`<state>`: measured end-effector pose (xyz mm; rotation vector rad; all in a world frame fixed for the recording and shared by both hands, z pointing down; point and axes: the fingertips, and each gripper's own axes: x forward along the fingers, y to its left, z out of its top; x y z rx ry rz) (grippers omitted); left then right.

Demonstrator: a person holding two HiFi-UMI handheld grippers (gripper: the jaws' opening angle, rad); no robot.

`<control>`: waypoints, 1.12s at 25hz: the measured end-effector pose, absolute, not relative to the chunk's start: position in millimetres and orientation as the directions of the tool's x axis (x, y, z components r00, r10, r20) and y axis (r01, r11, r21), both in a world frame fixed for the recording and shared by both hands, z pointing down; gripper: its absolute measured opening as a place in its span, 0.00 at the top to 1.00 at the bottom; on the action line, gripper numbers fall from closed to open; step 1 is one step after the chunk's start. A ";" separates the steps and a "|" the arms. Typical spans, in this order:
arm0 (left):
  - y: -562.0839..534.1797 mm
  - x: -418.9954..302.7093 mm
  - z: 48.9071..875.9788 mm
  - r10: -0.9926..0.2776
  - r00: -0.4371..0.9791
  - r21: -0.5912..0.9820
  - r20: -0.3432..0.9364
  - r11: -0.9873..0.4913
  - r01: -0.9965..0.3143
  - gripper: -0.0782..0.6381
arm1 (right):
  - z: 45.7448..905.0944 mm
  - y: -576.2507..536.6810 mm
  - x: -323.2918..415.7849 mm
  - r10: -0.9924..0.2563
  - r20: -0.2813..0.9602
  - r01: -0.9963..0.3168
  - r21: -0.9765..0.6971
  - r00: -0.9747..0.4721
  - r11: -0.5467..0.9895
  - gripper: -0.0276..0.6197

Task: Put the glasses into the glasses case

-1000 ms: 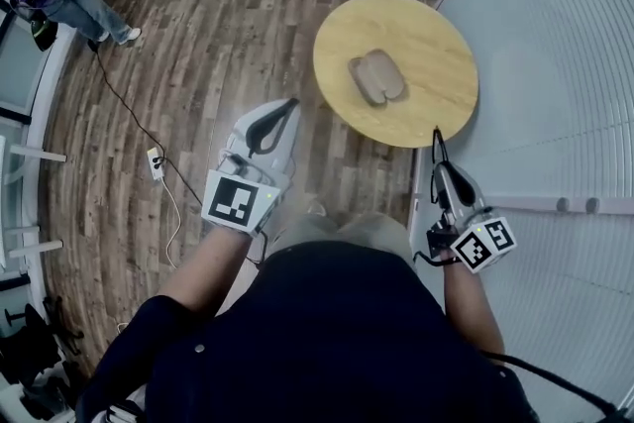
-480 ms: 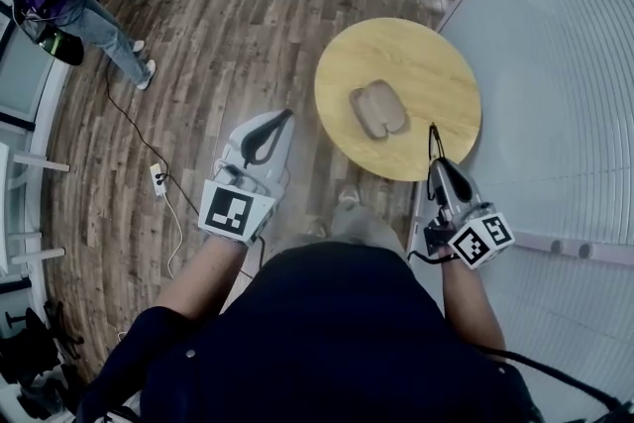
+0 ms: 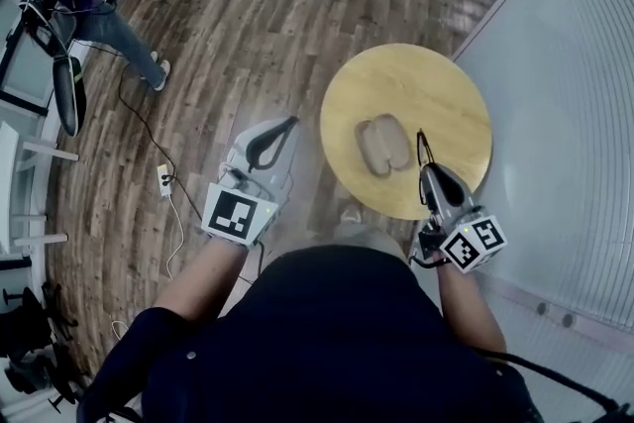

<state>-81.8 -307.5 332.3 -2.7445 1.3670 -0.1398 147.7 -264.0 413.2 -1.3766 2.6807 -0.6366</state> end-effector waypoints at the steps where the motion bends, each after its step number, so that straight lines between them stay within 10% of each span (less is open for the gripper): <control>1: -315.1 -80.5 333.4 -0.805 0.590 -0.107 0.056 -0.593 -0.798 0.88 | 414.9 -271.4 147.4 -0.780 0.132 -0.756 -0.388 -0.612 0.527 0.91; 28: -434.0 -69.0 384.2 -0.796 0.585 -0.100 0.153 -0.601 -0.793 0.88 | 501.9 -382.2 140.4 -0.751 0.262 -0.772 -0.420 -0.606 0.477 0.91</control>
